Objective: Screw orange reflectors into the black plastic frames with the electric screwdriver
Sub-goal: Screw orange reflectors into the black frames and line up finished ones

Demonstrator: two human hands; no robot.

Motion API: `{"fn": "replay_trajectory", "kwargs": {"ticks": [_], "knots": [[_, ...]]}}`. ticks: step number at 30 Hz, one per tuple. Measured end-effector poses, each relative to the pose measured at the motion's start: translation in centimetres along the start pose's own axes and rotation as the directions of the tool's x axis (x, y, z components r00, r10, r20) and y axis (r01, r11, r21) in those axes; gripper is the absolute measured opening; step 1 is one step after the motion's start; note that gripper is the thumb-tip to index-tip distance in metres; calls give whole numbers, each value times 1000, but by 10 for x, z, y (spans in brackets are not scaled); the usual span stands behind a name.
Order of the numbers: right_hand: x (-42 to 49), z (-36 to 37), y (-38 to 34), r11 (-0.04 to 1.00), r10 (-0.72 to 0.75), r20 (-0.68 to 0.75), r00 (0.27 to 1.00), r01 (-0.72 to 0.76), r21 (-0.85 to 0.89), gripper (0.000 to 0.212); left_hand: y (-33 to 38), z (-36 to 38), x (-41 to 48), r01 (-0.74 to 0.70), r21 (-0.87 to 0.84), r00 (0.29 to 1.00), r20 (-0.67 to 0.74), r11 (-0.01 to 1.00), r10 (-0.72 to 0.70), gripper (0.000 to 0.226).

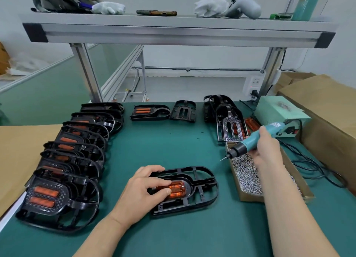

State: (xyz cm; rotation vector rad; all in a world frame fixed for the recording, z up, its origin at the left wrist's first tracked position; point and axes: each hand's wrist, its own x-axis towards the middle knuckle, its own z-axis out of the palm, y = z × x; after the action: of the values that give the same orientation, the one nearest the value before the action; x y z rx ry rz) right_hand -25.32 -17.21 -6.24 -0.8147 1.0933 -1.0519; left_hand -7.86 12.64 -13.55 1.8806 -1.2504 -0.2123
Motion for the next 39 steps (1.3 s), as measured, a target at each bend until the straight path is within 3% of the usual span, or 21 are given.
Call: {"fn": "replay_trajectory", "kwargs": {"ticks": [6, 13, 19, 23, 25, 28, 31, 36, 39], "knots": [[10, -11, 9, 968, -9, -39, 999, -1, -252, 50, -2, 0, 0, 3, 3, 1000, 6, 1000, -3, 26], [5, -22, 18, 870, -183, -36, 983, 144, -472, 76, 0, 0, 1, -5, -9, 1000, -8, 1000, 5, 26], [-8, -34, 14, 582, -263, 66, 962, 213, -784, 75, 0, 0, 0, -6, -8, 1000, -8, 1000, 6, 22], [-26, -45, 10, 432, -366, 156, 917, 316, -845, 34, 1, -1, -1, -11, 0, 1000, -10, 1000, 11, 20], [-33, -52, 9, 289, -315, 239, 918, 333, -898, 17, 2, -1, -2, -8, 8, 1000, -14, 1000, 8, 17], [-42, -58, 10, 108, -99, 356, 929, 366, -924, 12, 6, -2, -3, -17, 21, 1000, -26, 1000, 18, 21], [-48, -57, 13, 78, -34, 427, 903, 429, -900, 13, 10, -3, -4, -24, 28, 999, -29, 999, 24, 30], [-49, -56, 19, 79, -128, 447, 885, 458, -885, 20, 14, -3, -8, -60, 71, 997, -34, 996, 62, 34], [-47, -61, 20, 151, -197, 418, 887, 449, -881, 22, 18, -3, -11, -63, 80, 992, -100, 995, 71, 35]]}}
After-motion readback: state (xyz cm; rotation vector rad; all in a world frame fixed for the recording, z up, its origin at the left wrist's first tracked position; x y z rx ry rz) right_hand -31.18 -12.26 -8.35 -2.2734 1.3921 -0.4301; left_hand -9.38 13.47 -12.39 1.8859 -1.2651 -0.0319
